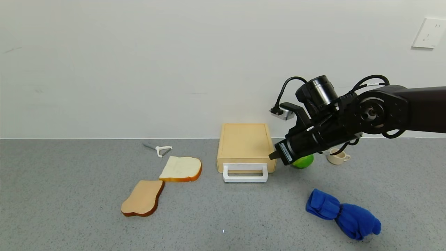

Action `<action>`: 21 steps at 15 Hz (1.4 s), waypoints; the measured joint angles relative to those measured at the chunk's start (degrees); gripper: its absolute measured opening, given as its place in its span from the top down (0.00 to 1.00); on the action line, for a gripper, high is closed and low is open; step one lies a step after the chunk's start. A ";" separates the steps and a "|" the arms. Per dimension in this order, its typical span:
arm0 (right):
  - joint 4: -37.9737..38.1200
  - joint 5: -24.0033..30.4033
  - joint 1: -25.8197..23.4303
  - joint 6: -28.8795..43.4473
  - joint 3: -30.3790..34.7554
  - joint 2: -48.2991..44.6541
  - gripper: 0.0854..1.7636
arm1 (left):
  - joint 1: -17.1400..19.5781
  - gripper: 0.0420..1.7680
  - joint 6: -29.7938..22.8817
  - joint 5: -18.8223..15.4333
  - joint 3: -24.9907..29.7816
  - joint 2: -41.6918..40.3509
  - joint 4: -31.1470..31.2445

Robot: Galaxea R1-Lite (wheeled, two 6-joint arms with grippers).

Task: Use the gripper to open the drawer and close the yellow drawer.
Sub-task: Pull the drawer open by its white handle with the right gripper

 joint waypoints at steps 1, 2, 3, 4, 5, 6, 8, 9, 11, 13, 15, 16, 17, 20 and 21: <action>0.00 1.49 -0.11 -1.46 -0.10 0.15 0.98 | 0.00 0.03 -0.02 0.00 0.00 0.00 0.00; 0.02 2.71 -0.21 -2.55 -0.27 0.45 0.98 | 0.00 0.03 0.00 -0.02 0.00 0.00 0.00; 0.00 3.64 -0.35 -3.29 -0.68 0.96 0.98 | 0.00 0.03 0.00 -0.02 0.00 0.00 0.00; 0.11 4.17 -0.41 -4.22 -1.23 1.62 0.98 | 0.00 0.03 0.00 -0.02 0.00 0.00 0.00; 0.13 4.45 -0.46 -5.06 -1.82 2.26 0.98 | 0.00 0.03 0.00 -0.02 0.00 0.00 0.00; 0.15 4.58 -0.49 -5.79 -2.74 3.10 0.98 | 0.00 0.03 -0.02 -0.02 0.00 0.00 0.00; 0.35 4.63 -0.40 -6.53 -4.88 4.94 0.98 | 0.00 0.03 0.00 0.00 0.00 0.00 -0.01; 0.46 4.64 -0.07 -6.60 -5.97 6.07 0.98 | 0.00 0.03 -0.02 -0.02 0.00 0.00 -0.01; 0.44 4.56 1.00 -6.55 -7.38 8.30 0.98 | 0.00 0.03 0.00 -0.02 0.00 0.00 0.00; 0.41 4.19 2.10 -6.16 -9.01 10.80 0.98 | 0.00 0.03 -0.02 -0.02 0.00 0.00 0.00; 0.50 4.00 2.99 -4.86 -11.35 13.40 0.98 | 0.00 0.03 0.00 -0.02 0.00 0.00 0.00; 0.50 3.43 3.36 -3.93 -12.68 14.73 0.98 | 0.00 0.03 0.00 0.00 0.00 0.00 0.02; 0.41 2.24 3.73 -2.79 -14.08 16.10 0.98 | 0.00 0.03 -0.02 -0.02 0.00 0.00 0.02; -2.78 -0.62 4.72 -0.09 -16.37 19.93 0.98 | 0.00 0.03 0.00 0.00 0.00 0.00 -0.01; -4.24 -1.15 4.86 0.74 -16.55 20.87 0.98 | 0.00 0.03 -0.02 0.00 0.00 0.00 0.00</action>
